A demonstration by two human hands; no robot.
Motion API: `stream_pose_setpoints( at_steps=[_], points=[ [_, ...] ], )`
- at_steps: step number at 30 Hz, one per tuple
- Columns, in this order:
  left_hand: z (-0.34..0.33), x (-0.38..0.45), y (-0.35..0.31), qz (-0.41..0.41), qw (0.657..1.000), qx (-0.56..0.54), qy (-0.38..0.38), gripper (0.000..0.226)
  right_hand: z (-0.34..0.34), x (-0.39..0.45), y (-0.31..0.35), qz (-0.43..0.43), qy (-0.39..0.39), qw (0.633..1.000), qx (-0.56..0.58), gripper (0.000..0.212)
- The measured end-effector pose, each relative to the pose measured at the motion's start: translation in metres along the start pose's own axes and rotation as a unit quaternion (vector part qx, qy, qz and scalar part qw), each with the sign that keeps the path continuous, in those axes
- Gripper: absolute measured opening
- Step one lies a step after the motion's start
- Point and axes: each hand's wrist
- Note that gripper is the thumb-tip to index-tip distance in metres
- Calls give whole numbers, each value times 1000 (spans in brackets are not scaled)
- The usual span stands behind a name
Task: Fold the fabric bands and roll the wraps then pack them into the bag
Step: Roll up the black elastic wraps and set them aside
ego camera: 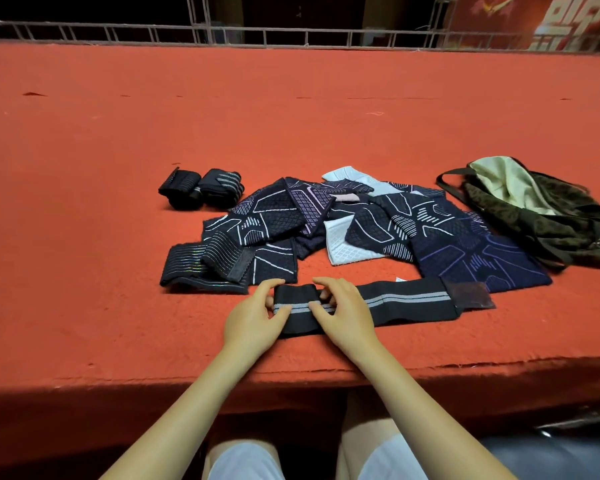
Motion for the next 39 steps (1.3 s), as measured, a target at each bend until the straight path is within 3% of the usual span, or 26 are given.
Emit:
stream_pose_setpoints(
  at_steps=[4,8,15,21,26,28,32,36,39],
  points=[
    [2,0,4,34,995,-92,-11,41,1,-3,1,72,-15,997,12,26],
    [8,2,7,91,961,-258,-34,43,2,-8,4,133,29,990,22,27],
    [12,-1,1,83,941,-325,-35,39,4,-8,7,87,44,994,42,39],
    [9,-3,-1,50,952,-302,-16,42,5,-9,9,95,59,994,23,46],
    [7,-3,-2,28,959,-281,2,29,4,-7,8,107,61,992,34,47],
    [3,-2,1,-7,972,-235,19,33,4,-5,6,55,76,993,74,54],
    [-8,-3,-3,-65,991,-109,41,39,16,12,7,-173,88,964,182,68],
    [-21,-3,-17,-66,997,2,46,52,35,21,3,-158,107,972,140,19],
    [-27,-1,-24,-72,996,21,43,53,38,22,-10,-137,91,983,80,36]
  ],
)
Point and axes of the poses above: each hand's wrist, its own x-axis towards the middle knuckle, its own z-axis out of the back of the hand, y = z × x, and after that the axes turned 10 degrees about -y, right-handed
